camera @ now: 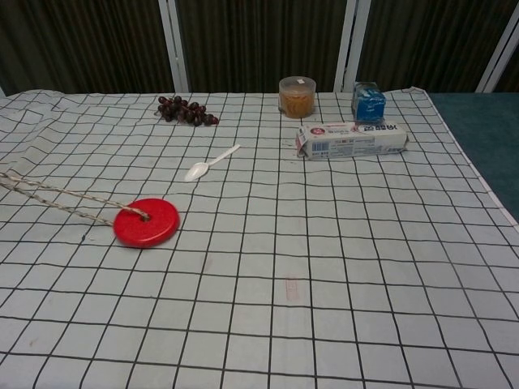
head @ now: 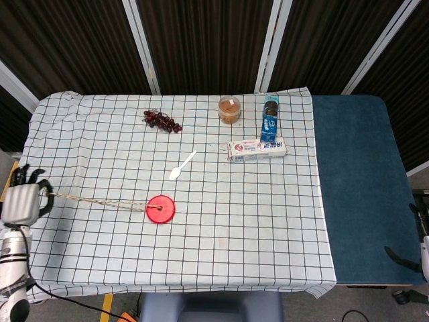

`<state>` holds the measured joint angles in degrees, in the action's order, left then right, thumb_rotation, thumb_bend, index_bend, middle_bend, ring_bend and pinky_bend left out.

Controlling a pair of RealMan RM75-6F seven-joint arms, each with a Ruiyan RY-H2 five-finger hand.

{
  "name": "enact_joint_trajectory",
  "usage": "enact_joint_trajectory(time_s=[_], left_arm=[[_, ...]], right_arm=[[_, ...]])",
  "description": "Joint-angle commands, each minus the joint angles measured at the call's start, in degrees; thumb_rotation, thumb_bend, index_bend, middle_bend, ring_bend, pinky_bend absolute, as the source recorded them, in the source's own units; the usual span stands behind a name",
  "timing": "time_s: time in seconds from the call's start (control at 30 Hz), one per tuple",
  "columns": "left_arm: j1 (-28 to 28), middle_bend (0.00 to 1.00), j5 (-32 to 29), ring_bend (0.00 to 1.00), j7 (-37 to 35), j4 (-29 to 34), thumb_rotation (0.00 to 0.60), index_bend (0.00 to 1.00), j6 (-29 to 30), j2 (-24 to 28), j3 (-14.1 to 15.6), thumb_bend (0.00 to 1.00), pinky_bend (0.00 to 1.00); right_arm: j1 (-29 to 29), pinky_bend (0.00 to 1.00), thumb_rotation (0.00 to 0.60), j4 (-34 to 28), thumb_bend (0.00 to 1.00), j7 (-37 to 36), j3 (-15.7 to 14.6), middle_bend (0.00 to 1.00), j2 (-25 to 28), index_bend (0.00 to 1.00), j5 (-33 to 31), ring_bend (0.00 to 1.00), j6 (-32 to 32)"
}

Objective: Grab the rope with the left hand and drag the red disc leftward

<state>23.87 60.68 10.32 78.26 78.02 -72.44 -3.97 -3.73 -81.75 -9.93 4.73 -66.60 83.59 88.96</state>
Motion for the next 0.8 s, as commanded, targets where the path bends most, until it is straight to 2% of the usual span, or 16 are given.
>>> enact_joint_trajectory(time_s=[0.03, 0.07, 0.17, 0.37, 0.47, 0.63, 0.8], left_arm=[[-1.91, 0.21, -2.23, 0.0, -1.38, -3.74, 0.6, 0.85, 2.0, 0.98, -2.4, 0.76, 0.08], [-2.95, 0.21, -5.35, 0.0, -0.45, -7.05, 0.6, 0.85, 4.41, 1.57, -5.05, 0.76, 0.08], [-3.31, 0.21, -7.09, 0.0, 0.01, -8.47, 0.6, 0.85, 5.1, 1.61, -7.71, 0.76, 0.08], [-3.6, 0.24, -5.47, 0.0, 2.15, -9.53, 0.6, 0.86, 9.45, -0.06, -10.16, 0.77, 0.08], [-3.54, 0.24, -3.2, 0.0, 2.46, -8.33, 0.6, 0.86, 9.71, -0.88, -9.74, 0.77, 0.08], [-3.55, 0.24, 0.28, 0.0, 0.31, -2.02, 0.6, 0.86, 6.92, -1.17, -8.33, 0.77, 0.09], [-2.75, 0.24, 4.56, 0.01, 0.32, 2.28, 0.6, 0.84, 2.64, -2.83, -5.15, 0.72, 0.09]], right_arm=[[0.0, 0.0, 0.6, 0.16, 0.27, 0.13, -0.18, 0.0, -0.1, 0.0, 0.13, 0.0, -0.06], [-0.01, 0.0, 0.6, 0.06, 0.27, 0.4, -0.29, 0.0, -0.2, 0.0, 0.38, 0.0, 0.11], [-0.05, 0.0, 0.6, -0.24, 0.27, 0.8, -0.31, 0.0, -0.25, 0.0, 0.58, 0.0, 0.47], [-0.13, 0.0, 0.6, -0.55, 0.27, 1.14, -0.42, 0.0, -0.21, 0.0, 0.67, 0.0, 0.73], [-0.18, 0.0, 0.6, -0.54, 0.27, 1.12, -0.46, 0.0, -0.19, 0.0, 0.61, 0.0, 0.75], [-0.08, 0.0, 0.6, -0.51, 0.27, 1.24, -0.54, 0.0, -0.34, 0.0, 0.54, 0.0, 0.51], [0.13, 0.0, 0.6, -0.36, 0.27, 1.38, -0.63, 0.0, -0.65, 0.0, 0.22, 0.0, -0.17]])
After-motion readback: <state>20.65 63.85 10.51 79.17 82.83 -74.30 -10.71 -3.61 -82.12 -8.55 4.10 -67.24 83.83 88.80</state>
